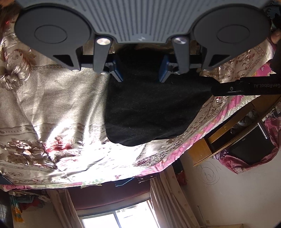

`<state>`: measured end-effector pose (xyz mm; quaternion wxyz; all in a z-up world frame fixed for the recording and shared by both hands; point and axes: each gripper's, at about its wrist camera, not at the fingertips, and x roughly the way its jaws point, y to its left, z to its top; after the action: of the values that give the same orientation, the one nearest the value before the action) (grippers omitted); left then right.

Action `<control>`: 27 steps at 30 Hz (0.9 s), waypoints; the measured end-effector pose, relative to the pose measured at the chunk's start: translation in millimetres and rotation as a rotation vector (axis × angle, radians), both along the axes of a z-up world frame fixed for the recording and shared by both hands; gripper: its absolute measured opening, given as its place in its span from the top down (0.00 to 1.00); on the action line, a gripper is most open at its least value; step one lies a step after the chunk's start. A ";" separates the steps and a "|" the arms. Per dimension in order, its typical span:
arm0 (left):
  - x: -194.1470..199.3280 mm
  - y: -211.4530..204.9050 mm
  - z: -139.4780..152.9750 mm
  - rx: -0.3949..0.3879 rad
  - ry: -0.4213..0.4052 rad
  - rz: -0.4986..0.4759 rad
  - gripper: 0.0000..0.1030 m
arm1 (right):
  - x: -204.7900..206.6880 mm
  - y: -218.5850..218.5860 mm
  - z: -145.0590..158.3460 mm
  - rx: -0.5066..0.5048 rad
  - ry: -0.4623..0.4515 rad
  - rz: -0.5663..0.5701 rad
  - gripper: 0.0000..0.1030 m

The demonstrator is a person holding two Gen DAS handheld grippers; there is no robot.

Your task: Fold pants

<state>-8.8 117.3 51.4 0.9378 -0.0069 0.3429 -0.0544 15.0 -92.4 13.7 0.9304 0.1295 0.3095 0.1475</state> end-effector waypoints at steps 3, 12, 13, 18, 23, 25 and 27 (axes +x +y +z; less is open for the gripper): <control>-3.7 1.2 -1.1 -0.013 0.002 0.024 0.00 | -1.1 -1.2 0.1 0.001 -0.002 -0.001 0.55; -11.9 2.0 1.5 -0.008 -0.024 0.054 0.00 | -2.3 1.0 0.2 0.007 -0.003 0.010 0.55; -13.6 0.8 2.6 -0.004 -0.033 0.049 0.00 | -2.4 1.0 0.4 0.007 -0.003 0.011 0.55; -22.2 -9.8 9.8 0.046 -0.077 0.041 0.00 | -4.8 -0.3 1.6 0.014 -0.011 0.010 0.55; -27.2 -16.1 14.8 0.040 -0.103 0.029 0.00 | -8.8 -0.4 3.5 0.022 -0.018 0.014 0.55; -26.1 -19.8 13.2 0.029 -0.090 0.012 0.00 | -11.9 -1.1 4.8 0.028 -0.021 0.015 0.55; -25.8 -24.6 10.2 0.048 -0.080 0.016 0.00 | -16.1 -2.3 6.8 0.035 -0.027 0.015 0.55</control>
<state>-34.6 92.7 61.6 0.9510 0.0150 0.3062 -0.0390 -1.1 -94.7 20.5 0.9309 0.1415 0.2952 0.1618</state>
